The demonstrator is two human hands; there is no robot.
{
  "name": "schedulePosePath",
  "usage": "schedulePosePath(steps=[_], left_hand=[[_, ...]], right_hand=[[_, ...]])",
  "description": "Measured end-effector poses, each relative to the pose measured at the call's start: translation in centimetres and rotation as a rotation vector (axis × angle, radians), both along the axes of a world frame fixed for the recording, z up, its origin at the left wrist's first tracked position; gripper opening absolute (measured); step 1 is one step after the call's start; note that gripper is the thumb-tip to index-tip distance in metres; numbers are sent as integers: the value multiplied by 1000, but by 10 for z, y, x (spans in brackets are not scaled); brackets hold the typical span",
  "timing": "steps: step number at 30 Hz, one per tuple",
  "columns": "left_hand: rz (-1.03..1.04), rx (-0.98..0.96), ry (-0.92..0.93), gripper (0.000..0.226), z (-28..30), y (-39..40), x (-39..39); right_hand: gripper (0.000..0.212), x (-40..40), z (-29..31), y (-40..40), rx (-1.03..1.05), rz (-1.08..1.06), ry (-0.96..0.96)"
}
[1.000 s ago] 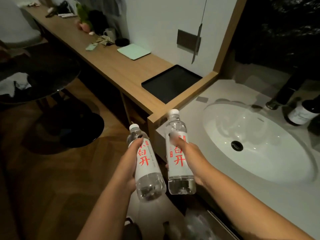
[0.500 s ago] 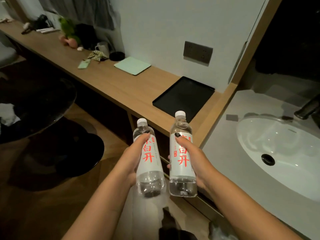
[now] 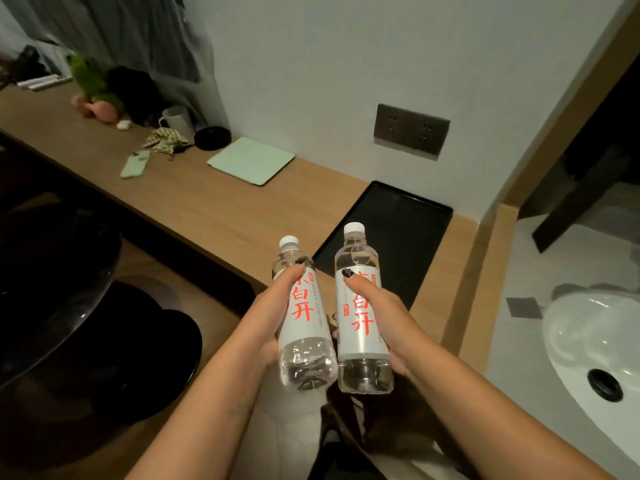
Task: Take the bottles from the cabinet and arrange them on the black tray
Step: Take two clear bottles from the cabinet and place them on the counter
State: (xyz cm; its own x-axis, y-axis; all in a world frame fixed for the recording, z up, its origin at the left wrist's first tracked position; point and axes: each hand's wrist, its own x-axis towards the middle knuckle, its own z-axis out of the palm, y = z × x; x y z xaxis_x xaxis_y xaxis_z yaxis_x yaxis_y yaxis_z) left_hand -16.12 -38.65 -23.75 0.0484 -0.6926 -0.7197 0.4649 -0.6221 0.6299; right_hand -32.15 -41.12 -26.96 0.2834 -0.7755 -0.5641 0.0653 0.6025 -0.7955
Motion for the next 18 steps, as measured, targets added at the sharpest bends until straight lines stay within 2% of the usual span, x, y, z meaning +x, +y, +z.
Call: schedulePosePath(steps=[4,8,14,18], left_hand=[[-10,0,24,40,0,-49,19],[-5,17,11,38,0,-98,42],[-75,-23,42,40,-4,-171,79],[-156,-20,14,54,-12,-227,109]], right_hand=[[47,19,3,-55,-1,-24,25],[43,34,7,-100,-13,-51,38],[49,60,6,-155,-23,-160,68],[48,82,0,-195,-22,-245,115]])
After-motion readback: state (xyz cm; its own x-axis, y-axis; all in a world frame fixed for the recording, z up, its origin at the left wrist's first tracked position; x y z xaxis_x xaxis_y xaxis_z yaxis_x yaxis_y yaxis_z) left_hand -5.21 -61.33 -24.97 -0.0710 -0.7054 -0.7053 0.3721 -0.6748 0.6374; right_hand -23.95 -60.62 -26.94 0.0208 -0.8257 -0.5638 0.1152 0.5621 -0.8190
